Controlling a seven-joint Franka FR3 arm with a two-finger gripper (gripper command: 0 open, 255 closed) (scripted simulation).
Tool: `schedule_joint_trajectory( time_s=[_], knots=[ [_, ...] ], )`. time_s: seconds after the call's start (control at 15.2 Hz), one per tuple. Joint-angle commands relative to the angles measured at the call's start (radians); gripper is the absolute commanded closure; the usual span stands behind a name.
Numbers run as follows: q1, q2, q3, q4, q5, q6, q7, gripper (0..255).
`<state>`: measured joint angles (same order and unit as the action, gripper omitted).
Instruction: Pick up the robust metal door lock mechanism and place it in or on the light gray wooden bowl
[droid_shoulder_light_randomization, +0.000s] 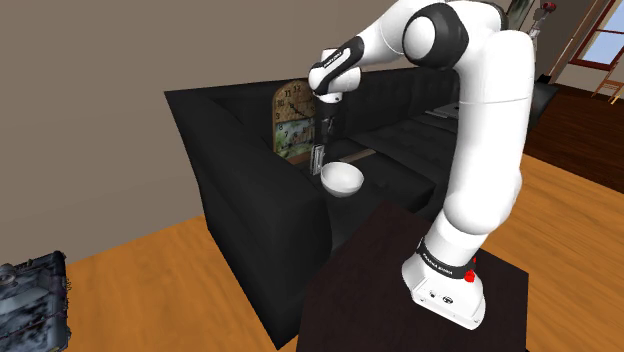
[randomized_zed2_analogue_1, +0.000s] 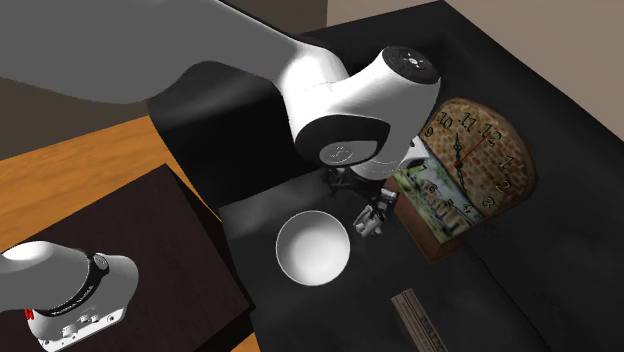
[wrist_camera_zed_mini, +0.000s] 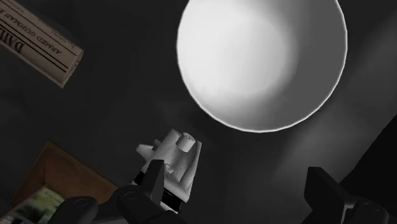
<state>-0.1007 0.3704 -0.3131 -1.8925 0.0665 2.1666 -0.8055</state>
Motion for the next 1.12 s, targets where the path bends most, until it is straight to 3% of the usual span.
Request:
schedule_joint_trajectory(
  time_s=[0.0,0.4,1.06],
  knots=[
    [-0.02,0.081,0.01,0.073,0.019,0.0,-0.037,0],
    [-0.085,0.32,0.044,0.332,0.051,-0.039,-0.118,0],
    [-0.094,0.372,0.054,0.309,0.063,0.036,-0.125,0]
  ],
)
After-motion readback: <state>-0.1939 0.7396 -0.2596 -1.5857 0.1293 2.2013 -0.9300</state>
